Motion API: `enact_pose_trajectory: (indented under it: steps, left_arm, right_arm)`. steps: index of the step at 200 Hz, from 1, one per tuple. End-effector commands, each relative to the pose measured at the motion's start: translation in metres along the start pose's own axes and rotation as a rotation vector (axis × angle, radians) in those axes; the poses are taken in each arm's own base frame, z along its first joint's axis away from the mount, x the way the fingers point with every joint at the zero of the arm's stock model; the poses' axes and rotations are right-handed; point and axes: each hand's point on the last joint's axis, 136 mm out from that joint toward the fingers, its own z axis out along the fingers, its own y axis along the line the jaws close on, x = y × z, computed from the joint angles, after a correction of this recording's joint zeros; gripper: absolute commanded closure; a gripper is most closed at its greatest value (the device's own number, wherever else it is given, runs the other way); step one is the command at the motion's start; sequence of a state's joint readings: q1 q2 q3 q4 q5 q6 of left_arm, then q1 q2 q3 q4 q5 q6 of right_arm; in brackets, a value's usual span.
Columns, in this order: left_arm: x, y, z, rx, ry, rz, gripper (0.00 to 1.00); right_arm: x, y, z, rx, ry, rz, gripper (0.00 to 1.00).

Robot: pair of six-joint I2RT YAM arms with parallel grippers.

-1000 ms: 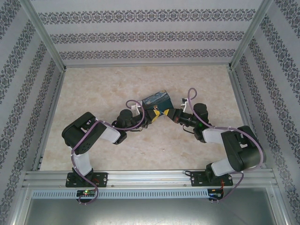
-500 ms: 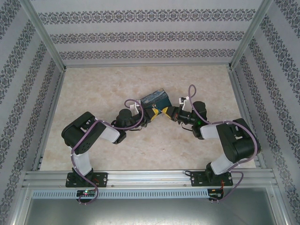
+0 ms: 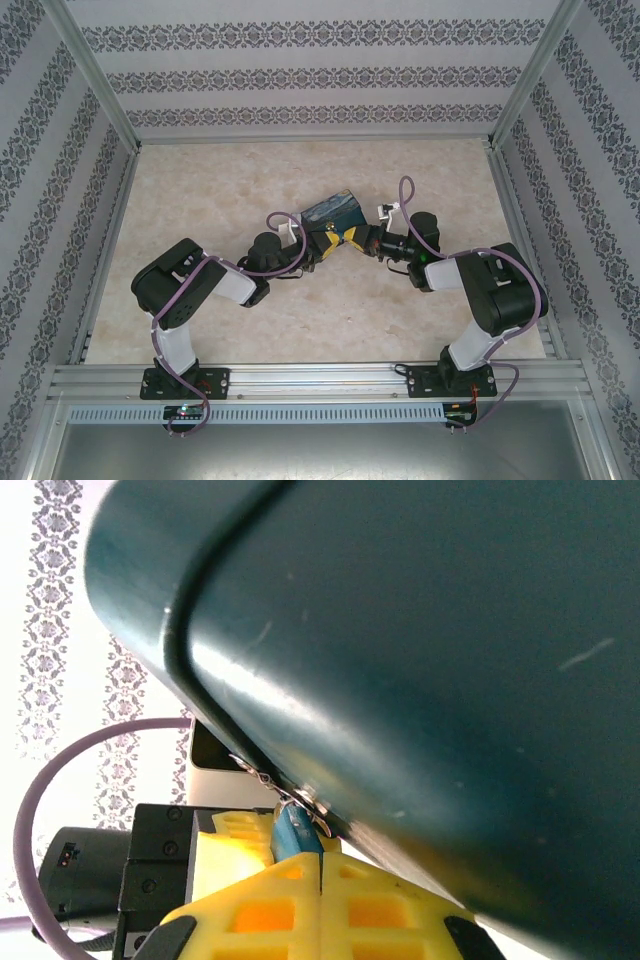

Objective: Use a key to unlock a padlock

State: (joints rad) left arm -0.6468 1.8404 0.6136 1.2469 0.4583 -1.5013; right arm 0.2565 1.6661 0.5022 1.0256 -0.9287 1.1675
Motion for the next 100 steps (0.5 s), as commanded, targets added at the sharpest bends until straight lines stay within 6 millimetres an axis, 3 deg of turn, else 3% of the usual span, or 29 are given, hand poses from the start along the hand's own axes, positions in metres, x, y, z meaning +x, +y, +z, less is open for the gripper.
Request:
enact_pose_trajectory:
  steps: [1,70,85,100]
  left_arm:
    - [0.038,-0.043,0.002,0.141,0.167,0.056,1.0]
    - [0.036,-0.033,0.008,0.118,0.164,0.049,1.0]
    - [0.036,-0.024,0.009,0.097,0.164,0.047,1.0]
    - [0.033,-0.01,0.008,0.049,0.147,0.049,1.0]
  right_arm:
    - [-0.014,0.014,0.004,-0.044,-0.016,-0.126,1.0]
    - [-0.007,0.005,0.017,-0.027,-0.085,-0.025,1.0]
    - [-0.005,0.002,0.022,-0.015,-0.098,0.0,1.0]
    - [-0.007,-0.004,0.02,0.001,-0.121,0.014,0.93]
